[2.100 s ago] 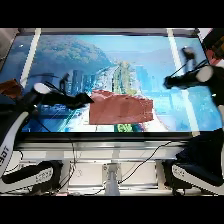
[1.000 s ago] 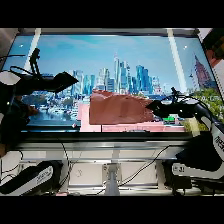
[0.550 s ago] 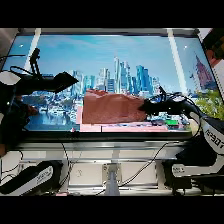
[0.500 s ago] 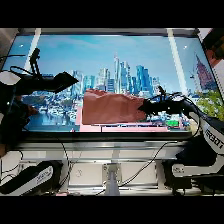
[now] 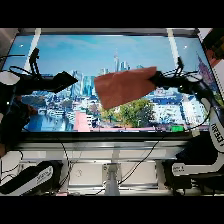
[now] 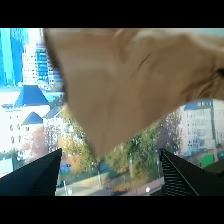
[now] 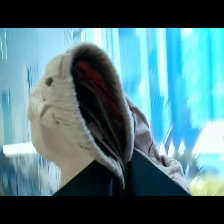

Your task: Fold the clothes and pants, and hang the long-sleeved shirts on hangers.

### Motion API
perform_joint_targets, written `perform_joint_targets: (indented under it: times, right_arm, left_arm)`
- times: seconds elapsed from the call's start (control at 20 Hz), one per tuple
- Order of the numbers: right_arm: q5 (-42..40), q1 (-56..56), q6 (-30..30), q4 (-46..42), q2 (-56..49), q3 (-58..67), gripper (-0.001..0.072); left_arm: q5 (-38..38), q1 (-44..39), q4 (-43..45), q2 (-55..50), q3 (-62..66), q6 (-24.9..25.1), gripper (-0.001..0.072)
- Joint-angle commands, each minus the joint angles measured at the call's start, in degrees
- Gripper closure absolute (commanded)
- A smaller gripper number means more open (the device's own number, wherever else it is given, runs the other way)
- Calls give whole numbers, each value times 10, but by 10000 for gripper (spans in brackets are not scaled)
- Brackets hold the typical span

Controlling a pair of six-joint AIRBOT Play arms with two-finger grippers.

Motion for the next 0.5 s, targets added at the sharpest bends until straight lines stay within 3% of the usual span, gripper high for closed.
perform_joint_targets:
  times: [0.0, 0.25, 0.35, 0.45]
  right_arm:
    - [-52, -85, 89, -39, 0, 73, 682]
    - [-46, -248, 226, -88, 9, 91, 682]
    - [-47, -293, 308, -161, 28, 91, 683]
    - [-43, -322, 407, -297, 61, 91, 683]
  left_arm:
    - [0, 1, 0, 0, 0, -2, 11]
    - [0, 1, 0, 0, 0, -2, 11]
    - [0, 1, 0, 0, 0, -2, 11]
    - [0, 1, 0, 0, 0, -2, 11]
